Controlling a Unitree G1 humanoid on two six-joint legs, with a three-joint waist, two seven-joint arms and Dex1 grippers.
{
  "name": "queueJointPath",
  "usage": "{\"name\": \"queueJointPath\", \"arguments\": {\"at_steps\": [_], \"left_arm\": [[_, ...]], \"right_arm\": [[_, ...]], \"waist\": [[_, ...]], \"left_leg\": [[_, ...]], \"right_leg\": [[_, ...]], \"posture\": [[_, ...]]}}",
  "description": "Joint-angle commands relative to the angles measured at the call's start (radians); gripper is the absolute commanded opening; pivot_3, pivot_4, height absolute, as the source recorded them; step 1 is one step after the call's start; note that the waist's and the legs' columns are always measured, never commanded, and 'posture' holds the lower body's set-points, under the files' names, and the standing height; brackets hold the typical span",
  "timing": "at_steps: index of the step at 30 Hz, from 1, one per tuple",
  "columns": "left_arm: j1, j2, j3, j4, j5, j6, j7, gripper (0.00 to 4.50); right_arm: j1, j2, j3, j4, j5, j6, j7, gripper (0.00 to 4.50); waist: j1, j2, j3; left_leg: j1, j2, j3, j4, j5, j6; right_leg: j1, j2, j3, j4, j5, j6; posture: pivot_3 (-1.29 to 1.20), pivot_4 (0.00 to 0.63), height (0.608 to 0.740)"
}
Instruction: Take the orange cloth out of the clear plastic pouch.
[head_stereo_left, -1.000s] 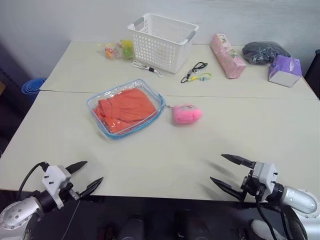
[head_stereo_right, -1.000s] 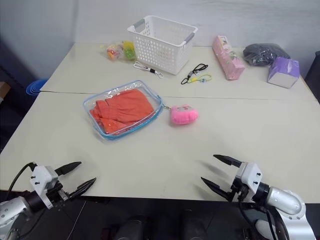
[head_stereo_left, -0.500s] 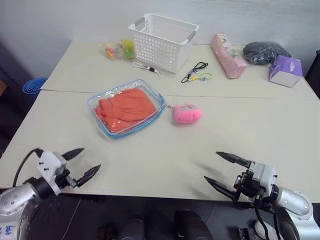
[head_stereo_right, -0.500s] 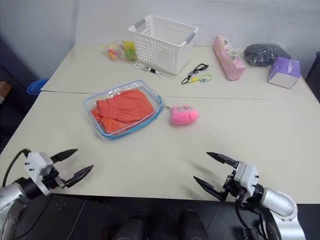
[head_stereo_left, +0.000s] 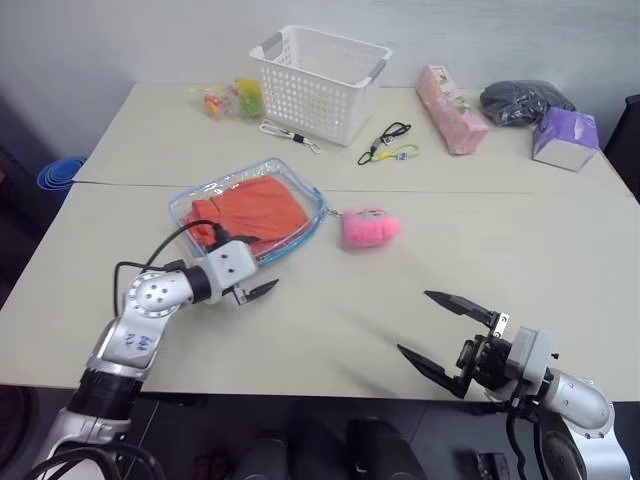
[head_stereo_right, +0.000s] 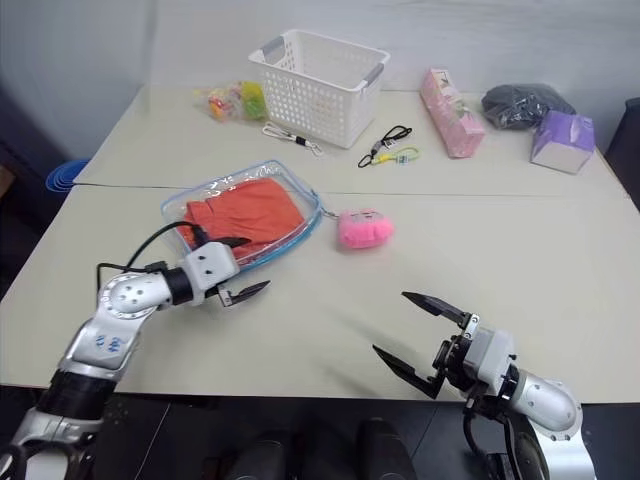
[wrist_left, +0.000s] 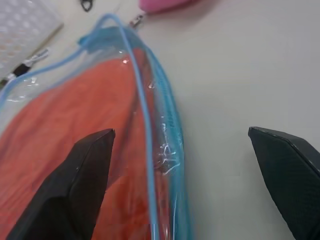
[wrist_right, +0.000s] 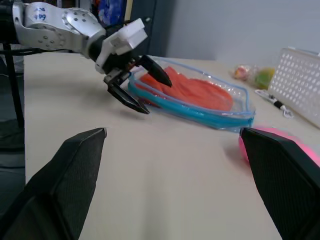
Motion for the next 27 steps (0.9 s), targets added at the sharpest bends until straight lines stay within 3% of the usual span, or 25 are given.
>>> {"name": "queueJointPath", "arguments": {"at_steps": [1,5,8,15,21,27], "left_arm": [[-0.055,-0.015,0.002,0.034,0.042,0.001,0.043,4.5],[-0.055,-0.022,0.01,0.035,0.068,0.079,0.072,4.5],[-0.068,-0.041,0.017,0.055,0.047,0.157,0.064,3.91],[-0.136,-0.052,0.01,0.172,0.015,0.138,0.012,1.82],[-0.221,-0.077,0.0,0.345,-0.054,-0.089,-0.115,0.19],[-0.258,-0.188,-0.109,0.389,-0.072,-0.33,-0.274,0.07]], "right_arm": [[0.03,-0.004,-0.017,-0.049,0.017,-0.005,-0.017,4.48],[0.066,0.01,-0.03,-0.041,0.009,-0.031,-0.031,4.48],[0.085,0.022,-0.03,-0.025,0.002,-0.057,-0.041,4.5],[0.105,0.031,-0.037,0.027,-0.008,-0.111,-0.039,4.5],[0.119,0.007,-0.082,0.064,-0.003,-0.147,-0.032,4.5],[0.19,-0.019,-0.162,0.05,0.016,-0.149,-0.038,4.5]], "waist": [[0.005,0.0,0.0],[0.006,0.0,0.0],[0.006,0.0,0.0],[0.006,0.0,0.0],[0.01,0.0,0.0],[0.034,0.0,0.0]], "left_leg": [[0.0,0.0,0.0,0.001,0.0,0.0],[0.0,0.0,0.0,0.002,0.0,0.0],[0.0,0.0,-0.001,0.002,0.0,0.0],[0.001,0.0,-0.001,0.005,0.0,0.0],[0.0,-0.001,-0.001,0.006,0.001,-0.001],[-0.001,-0.001,-0.001,0.007,0.0,0.001]], "right_leg": [[0.0,0.0,0.0,0.0,0.0,0.0],[0.0,-0.001,0.0,0.0,0.0,0.0],[0.0,-0.001,0.0,0.0,0.0,0.0],[0.001,-0.001,0.0,0.001,0.0,0.0],[0.001,-0.001,0.0,0.001,0.0,0.0],[0.001,-0.001,-0.001,0.0,0.0,0.0]], "posture": [[0.0,0.15,0.74],[0.0,0.15,0.74],[0.0,0.15,0.74],[0.0,0.15,0.74],[0.0,0.15,0.74],[0.0,0.15,0.74]]}}
